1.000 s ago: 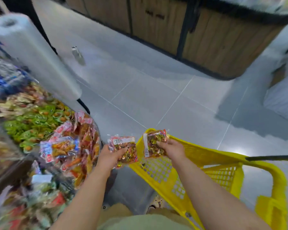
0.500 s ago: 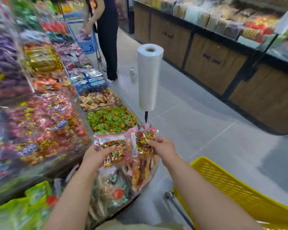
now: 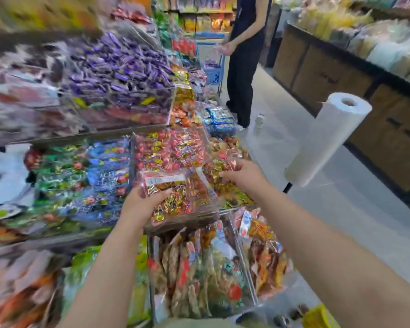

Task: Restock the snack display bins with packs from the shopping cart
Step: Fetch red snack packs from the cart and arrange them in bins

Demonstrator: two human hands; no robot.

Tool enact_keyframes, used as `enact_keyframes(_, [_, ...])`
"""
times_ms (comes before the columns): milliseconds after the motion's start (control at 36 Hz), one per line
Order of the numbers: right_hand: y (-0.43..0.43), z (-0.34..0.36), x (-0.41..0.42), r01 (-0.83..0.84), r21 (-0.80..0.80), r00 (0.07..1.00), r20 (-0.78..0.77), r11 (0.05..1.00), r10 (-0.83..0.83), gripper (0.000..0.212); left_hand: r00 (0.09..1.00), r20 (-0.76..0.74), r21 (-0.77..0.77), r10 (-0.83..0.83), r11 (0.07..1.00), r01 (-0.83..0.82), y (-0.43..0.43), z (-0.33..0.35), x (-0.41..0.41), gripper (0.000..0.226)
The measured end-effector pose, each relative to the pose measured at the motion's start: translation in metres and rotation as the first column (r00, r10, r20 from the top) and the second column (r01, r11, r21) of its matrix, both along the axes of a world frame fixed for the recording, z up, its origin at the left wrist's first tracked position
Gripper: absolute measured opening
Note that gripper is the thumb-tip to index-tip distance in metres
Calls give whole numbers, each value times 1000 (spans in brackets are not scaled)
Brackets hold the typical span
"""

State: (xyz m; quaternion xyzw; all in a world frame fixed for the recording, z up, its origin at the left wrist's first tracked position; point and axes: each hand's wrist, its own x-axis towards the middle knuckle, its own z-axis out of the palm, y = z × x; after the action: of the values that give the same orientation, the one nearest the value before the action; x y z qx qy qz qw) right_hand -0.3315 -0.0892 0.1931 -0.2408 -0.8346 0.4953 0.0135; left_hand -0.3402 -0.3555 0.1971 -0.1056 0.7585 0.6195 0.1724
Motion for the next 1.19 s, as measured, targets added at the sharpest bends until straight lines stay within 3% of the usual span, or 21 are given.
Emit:
enact_keyframes(83, [-13,10,-37,-140,211,988,-35,967,151,58,997,4,-4,79,997,-79,-14,-1,-8,87])
enact_keyframes(139, [-22,16,-59,-280,366,956,28,887,291,54,995,15,-2,103,995,-103,-22,-1,-11,91])
enact_keyframes(250, [-43,22,-95,-553,675,814,313,488,489,38,990,13,17,138,990,-139,-30,0,-12,96])
enact_keyframes(306, [-50,18,-108,-626,720,740,426,301,521,38,989,10,21,149,989,-150,-31,-3,-16,82])
enact_keyframes(361, [-54,7,-117,-653,733,700,491,187,519,44,987,9,27,163,986,-163,-32,-4,-19,72])
enact_keyframes(444, [-55,-17,-117,-635,759,719,512,146,469,61,985,22,26,173,985,-173,-30,-5,-26,74])
enact_keyframes(528, [-50,-37,-112,-709,702,622,579,66,528,79,982,42,55,183,981,-185,-28,-7,-30,50])
enact_keyframes(583, [-46,-44,-111,-729,685,562,599,0,571,87,981,62,61,185,980,-188,-26,-8,-33,48])
enact_keyframes(667, [-44,-49,-112,-715,699,550,579,-19,602,95,975,100,100,200,973,-210,-23,-8,-36,48])
enact_keyframes(806, [-49,-31,-126,-786,601,529,534,144,660,69,970,123,138,209,964,-225,-21,-7,-39,46])
enact_keyframes(944, [-43,-18,-136,-813,570,489,553,121,675,59,970,135,173,201,959,-223,-22,-8,-41,43])
enact_keyframes(1028, [-38,-11,-145,-731,668,542,443,140,714,52,970,132,172,204,959,-225,-24,-9,-42,45])
enact_keyframes(1111, [-31,-8,-154,-680,708,583,363,192,727,60,972,120,169,202,961,-221,-25,-10,-41,40])
enact_keyframes(1194, [-33,-17,-148,-730,674,548,477,113,687,75,970,125,174,211,957,-231,-23,-11,-41,39])
